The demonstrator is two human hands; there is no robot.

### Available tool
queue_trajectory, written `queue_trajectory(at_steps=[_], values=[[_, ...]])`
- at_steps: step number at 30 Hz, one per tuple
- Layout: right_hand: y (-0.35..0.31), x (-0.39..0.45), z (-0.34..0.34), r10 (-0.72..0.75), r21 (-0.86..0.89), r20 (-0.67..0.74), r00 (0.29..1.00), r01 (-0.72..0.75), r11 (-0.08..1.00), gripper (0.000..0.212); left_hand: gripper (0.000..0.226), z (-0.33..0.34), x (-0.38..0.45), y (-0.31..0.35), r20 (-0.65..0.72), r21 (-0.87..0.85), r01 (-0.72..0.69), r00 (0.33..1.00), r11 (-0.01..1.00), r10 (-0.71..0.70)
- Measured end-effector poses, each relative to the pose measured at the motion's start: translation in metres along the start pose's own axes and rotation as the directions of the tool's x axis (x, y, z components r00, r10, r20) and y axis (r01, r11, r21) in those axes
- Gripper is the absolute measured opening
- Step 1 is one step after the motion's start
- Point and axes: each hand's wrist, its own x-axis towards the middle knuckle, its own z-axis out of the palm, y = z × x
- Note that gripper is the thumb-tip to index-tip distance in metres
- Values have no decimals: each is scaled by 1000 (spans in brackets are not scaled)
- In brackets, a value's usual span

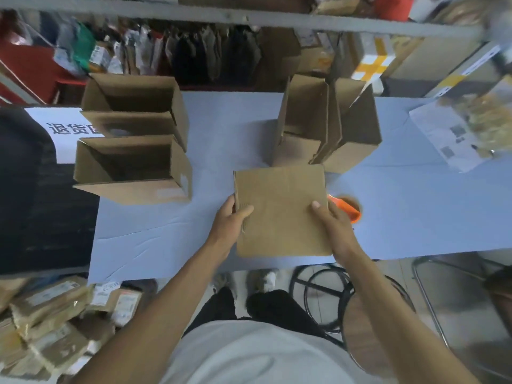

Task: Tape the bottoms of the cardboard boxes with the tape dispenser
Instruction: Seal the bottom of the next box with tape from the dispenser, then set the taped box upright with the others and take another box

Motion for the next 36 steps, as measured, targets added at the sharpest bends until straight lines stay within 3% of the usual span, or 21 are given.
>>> queue_trajectory(at_steps=[3,6,10,15,19,23,25,29,32,36], values=[[22,-13,3,5,-44,-17,1000,-6,999,35,36,-2,-11,-9,15,-10,-46,999,999,46],[33,-17,7,14,-150,0,1000,-14,989,37,40,-12,-24,-14,4,0,-74,997,997,74],[35,-16,23,-52,-240,106,993,77,968,34,63,-34,-47,-21,-31,153,-167,984,974,173],[34,-20,71,-81,-344,355,931,211,915,76,81,-98,-92,-37,-188,219,-108,971,970,150],[29,-32,134,-179,-413,488,854,407,814,90,67,-155,-119,-40,-390,246,-104,900,964,196],[21,-47,194,-330,-487,495,804,571,661,72,58,-206,-130,-26,-443,334,-79,866,939,231],[18,-53,215,-368,-486,471,802,584,650,63,64,-225,-132,-19,-410,415,-81,872,906,266],[14,-67,243,-369,-537,450,813,576,616,66,79,-251,-134,-8,-341,682,-10,880,731,331],[14,-78,257,-355,-622,462,813,582,524,69,71,-259,-135,-1,-289,891,115,890,440,352],[21,-90,265,-354,-690,436,828,560,459,73,74,-260,-144,13,-244,968,217,927,123,286]])
